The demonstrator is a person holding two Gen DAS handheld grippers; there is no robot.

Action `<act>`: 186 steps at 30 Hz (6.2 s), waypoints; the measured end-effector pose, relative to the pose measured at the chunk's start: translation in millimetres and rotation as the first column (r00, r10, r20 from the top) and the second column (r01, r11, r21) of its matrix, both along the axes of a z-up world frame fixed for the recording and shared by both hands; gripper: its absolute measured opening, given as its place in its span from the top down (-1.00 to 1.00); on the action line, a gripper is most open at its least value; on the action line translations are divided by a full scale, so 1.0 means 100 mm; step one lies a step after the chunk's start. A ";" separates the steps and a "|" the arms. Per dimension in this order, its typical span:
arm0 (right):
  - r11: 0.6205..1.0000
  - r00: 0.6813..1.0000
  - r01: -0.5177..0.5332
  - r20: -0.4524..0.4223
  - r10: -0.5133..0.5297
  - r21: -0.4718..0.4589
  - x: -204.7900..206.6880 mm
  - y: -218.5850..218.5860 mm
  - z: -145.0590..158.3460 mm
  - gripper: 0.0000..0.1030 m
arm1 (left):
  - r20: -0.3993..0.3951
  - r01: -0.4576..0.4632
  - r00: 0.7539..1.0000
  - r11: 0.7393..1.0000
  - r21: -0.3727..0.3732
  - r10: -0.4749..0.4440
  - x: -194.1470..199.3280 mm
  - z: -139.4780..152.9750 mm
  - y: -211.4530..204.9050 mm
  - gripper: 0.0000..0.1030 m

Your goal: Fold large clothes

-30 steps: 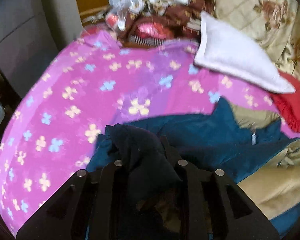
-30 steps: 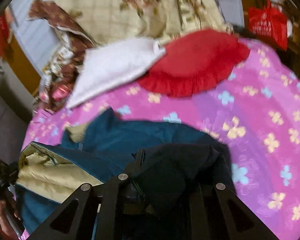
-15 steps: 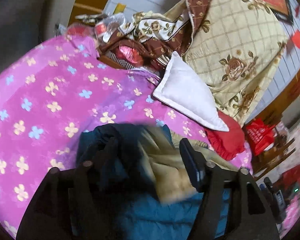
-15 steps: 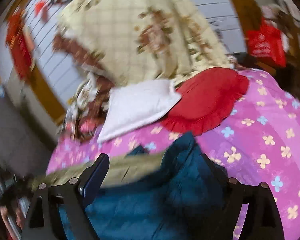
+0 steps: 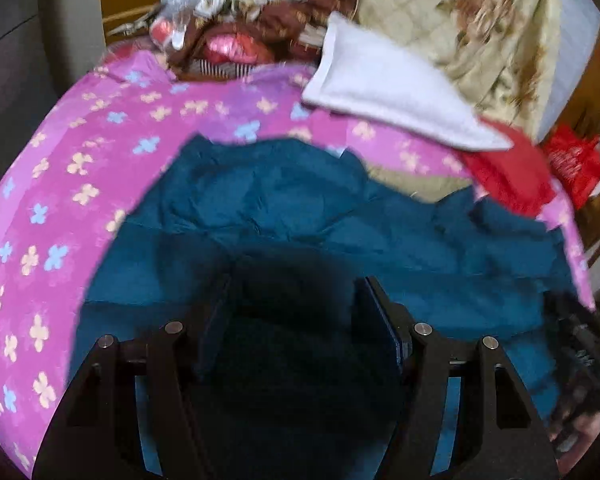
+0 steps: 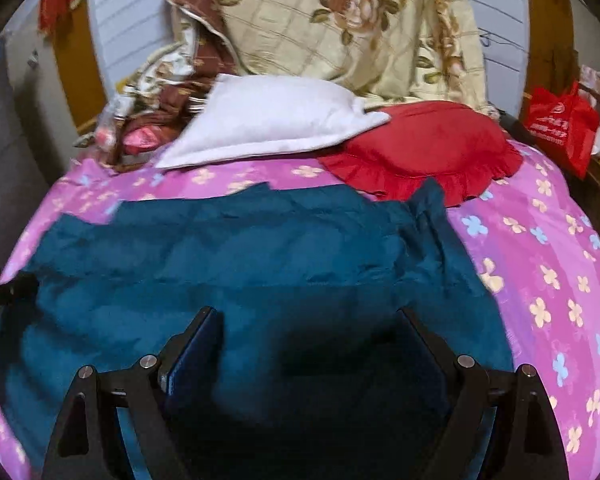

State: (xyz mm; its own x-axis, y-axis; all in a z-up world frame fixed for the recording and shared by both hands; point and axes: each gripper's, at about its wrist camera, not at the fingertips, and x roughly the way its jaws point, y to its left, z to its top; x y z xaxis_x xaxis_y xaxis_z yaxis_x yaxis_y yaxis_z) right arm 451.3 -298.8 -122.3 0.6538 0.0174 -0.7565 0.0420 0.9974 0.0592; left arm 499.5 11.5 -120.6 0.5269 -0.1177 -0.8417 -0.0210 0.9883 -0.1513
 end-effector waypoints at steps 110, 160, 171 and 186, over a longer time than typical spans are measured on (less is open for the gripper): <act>0.998 0.927 0.032 0.372 -0.053 0.061 -4.78 0.34 1.49 -0.70 | 0.668 -0.212 0.731 0.977 0.031 0.137 -5.25 1.86 0.51 -0.99; 0.995 0.986 0.048 0.165 -0.033 -0.088 -4.59 0.81 0.91 -0.70 | 0.380 -0.060 0.925 0.995 0.082 0.025 -4.96 1.16 0.03 -0.99; 0.996 0.991 0.042 0.134 -0.030 -0.082 -4.54 0.84 0.83 -0.70 | 0.357 -0.063 0.934 0.995 0.078 0.031 -4.91 1.11 0.06 -0.99; 0.993 0.981 -0.112 0.158 0.115 -0.029 -4.09 1.33 0.72 -0.70 | 0.430 -0.283 0.882 0.946 0.160 0.191 -5.08 1.21 0.58 -0.99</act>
State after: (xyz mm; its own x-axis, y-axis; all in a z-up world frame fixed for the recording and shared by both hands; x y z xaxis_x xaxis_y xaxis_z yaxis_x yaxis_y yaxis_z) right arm 42.2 -165.7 -50.7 0.7604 0.0848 -0.6439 -0.0803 0.9961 0.0364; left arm -8.9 69.6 0.7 0.8147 0.2103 -0.5403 -0.2411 0.9704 0.0142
